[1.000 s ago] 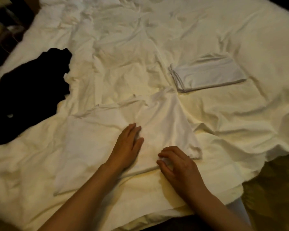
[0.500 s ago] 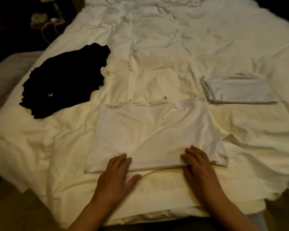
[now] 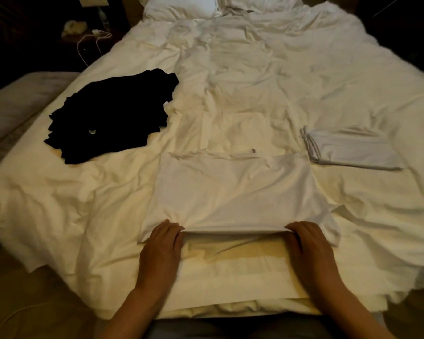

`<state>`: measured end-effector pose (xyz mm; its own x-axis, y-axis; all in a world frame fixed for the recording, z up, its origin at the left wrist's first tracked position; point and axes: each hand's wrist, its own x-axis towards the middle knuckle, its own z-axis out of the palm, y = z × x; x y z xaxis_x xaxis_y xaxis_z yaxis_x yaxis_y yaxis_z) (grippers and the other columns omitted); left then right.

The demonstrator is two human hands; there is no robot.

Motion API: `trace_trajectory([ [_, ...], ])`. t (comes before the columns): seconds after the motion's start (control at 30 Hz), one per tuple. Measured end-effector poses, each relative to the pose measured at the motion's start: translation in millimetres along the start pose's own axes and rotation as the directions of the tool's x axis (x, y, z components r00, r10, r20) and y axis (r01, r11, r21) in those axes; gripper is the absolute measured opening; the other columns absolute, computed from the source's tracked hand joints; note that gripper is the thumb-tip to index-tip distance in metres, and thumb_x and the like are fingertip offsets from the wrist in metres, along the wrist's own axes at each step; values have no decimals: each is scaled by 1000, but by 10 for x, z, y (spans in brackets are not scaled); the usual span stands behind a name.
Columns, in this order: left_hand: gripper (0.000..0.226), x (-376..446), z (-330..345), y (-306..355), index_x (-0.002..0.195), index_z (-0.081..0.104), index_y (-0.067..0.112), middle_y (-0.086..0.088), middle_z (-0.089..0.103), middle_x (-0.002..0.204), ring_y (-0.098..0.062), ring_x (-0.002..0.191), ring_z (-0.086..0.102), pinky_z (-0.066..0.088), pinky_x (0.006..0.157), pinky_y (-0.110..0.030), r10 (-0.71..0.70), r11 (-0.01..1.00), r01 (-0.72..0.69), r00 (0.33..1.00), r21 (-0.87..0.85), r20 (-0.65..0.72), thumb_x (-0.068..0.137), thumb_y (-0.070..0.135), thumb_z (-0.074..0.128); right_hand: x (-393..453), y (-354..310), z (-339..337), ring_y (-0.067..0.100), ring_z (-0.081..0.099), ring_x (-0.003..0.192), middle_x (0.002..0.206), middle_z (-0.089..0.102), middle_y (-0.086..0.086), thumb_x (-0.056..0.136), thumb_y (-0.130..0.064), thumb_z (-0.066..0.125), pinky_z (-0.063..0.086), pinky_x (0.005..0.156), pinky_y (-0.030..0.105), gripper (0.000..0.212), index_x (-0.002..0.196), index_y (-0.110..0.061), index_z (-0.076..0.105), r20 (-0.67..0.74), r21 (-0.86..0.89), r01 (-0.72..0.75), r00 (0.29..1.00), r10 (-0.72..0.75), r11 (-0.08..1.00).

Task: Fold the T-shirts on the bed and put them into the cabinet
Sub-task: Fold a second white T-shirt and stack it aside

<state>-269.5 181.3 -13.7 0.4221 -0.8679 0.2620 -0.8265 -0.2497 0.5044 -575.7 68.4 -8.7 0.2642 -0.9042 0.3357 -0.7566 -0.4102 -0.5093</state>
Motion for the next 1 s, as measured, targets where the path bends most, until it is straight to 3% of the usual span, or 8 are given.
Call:
trace_trajectory([
  [0.1,14,-15,-143,11,105,71,18,4,68,101,-14,97,61,37,81,-14,-26,999,27,999,-47,22,101,19,57,-56,-36,-46,18,54,87,90,56,-2,95,-22,53,33,73,18,16,93,-11,65,-60,19,86,995,-85,996],
  [0.23,14,-107,-333,-10,104,70,22,11,65,96,-9,90,59,41,77,-20,-30,991,38,998,-127,61,100,24,56,-180,-107,-108,21,52,83,84,58,4,94,-22,49,33,74,19,25,85,-5,66,-174,1,168,971,-166,986],
  [0.4,29,-102,-422,-30,96,70,21,12,64,92,-3,85,58,41,77,-10,59,980,-66,997,-188,-40,97,41,50,-154,-145,-124,25,51,81,79,58,8,94,-23,49,35,74,26,27,80,-4,64,-252,-13,160,955,-158,987],
  [0.53,28,186,-342,-16,89,67,25,12,63,86,-8,83,56,40,78,-26,59,990,-71,994,-120,-94,95,43,46,145,-194,-98,26,49,75,74,56,10,92,-26,53,38,68,33,27,77,-5,60,-288,-38,162,943,-166,986],
  [0.67,30,662,-208,19,84,64,25,10,63,83,-16,81,57,37,85,-40,99,995,-101,989,-13,-109,96,44,45,603,-170,-36,32,51,74,73,54,11,93,-32,54,38,66,39,28,76,-9,54,-198,-81,83,975,-98,993],
  [0.77,25,1084,-84,20,83,65,21,4,64,83,-21,81,57,43,85,-43,141,990,-138,981,33,-130,96,40,56,992,-176,43,38,57,80,80,61,17,94,-26,63,42,66,39,21,88,-6,60,-69,-102,-111,992,104,989],
  [0.83,22,1351,34,0,82,65,19,2,64,83,-23,82,58,44,86,-44,145,988,-138,981,66,-125,95,36,64,1238,-159,120,37,58,84,87,62,18,97,-32,58,47,68,41,24,97,-8,60,8,-176,-201,979,205,964],
  [1.0,23,1871,328,-94,83,65,16,-1,63,81,-25,84,56,32,77,-32,164,971,-156,986,181,-29,97,34,62,1712,-61,295,34,57,84,85,62,14,99,-35,51,45,67,42,26,97,-9,57,36,-242,-137,988,150,961],
])
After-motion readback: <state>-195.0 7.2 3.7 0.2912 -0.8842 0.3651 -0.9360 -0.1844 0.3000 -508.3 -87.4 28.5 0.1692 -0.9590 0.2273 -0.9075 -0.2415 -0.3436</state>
